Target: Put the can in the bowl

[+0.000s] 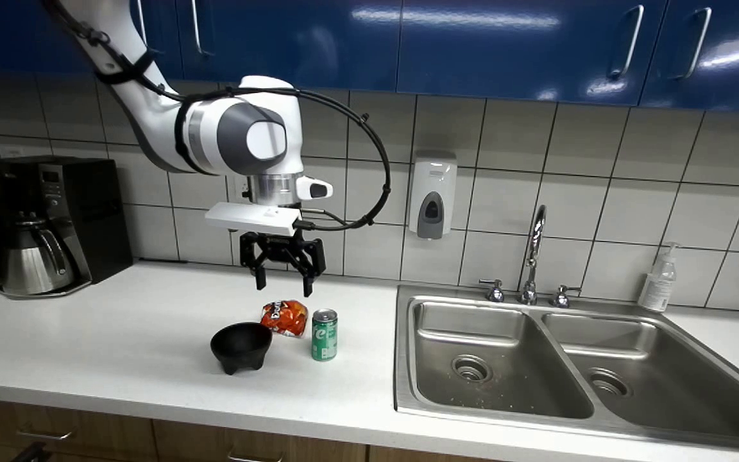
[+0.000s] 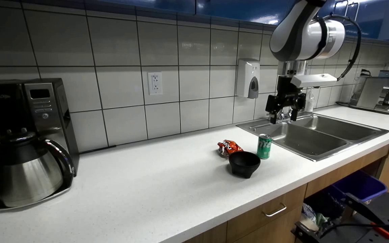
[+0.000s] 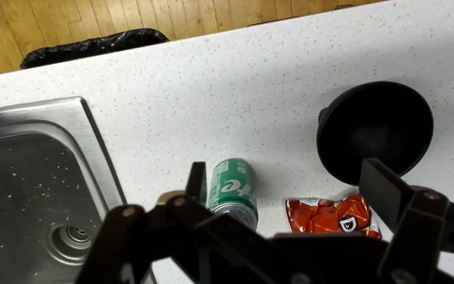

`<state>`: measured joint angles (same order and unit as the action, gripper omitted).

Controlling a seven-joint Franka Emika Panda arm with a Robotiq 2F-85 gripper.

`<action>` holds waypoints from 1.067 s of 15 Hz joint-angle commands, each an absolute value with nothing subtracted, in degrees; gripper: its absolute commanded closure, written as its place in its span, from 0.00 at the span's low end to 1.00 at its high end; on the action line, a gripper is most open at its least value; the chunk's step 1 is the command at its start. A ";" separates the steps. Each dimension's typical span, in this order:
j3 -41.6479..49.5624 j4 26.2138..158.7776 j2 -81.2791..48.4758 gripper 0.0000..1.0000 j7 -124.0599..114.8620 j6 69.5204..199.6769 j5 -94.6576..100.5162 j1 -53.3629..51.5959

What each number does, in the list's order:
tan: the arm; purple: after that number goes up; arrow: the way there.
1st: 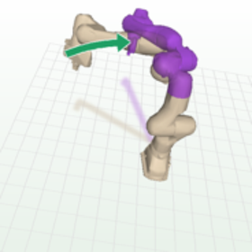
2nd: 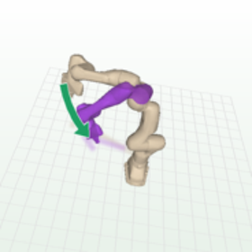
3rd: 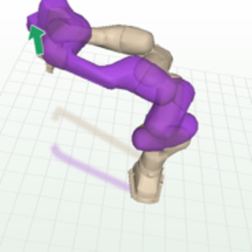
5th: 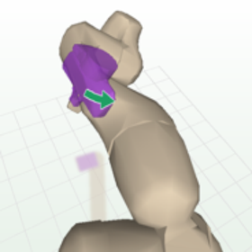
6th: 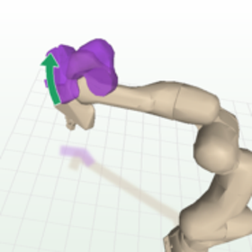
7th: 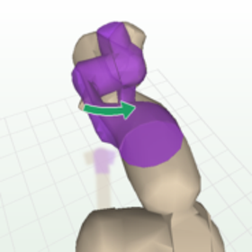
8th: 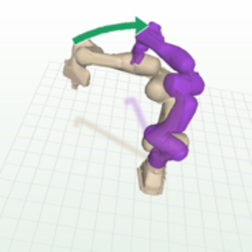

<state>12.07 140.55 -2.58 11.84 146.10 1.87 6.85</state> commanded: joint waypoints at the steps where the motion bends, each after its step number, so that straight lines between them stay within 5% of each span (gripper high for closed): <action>1: 10.85 135.02 -9.13 0.00 15.90 146.27 -1.97 8.77; 16: 6.21 122.88 -24.48 0.00 18.59 149.47 -4.86 14.00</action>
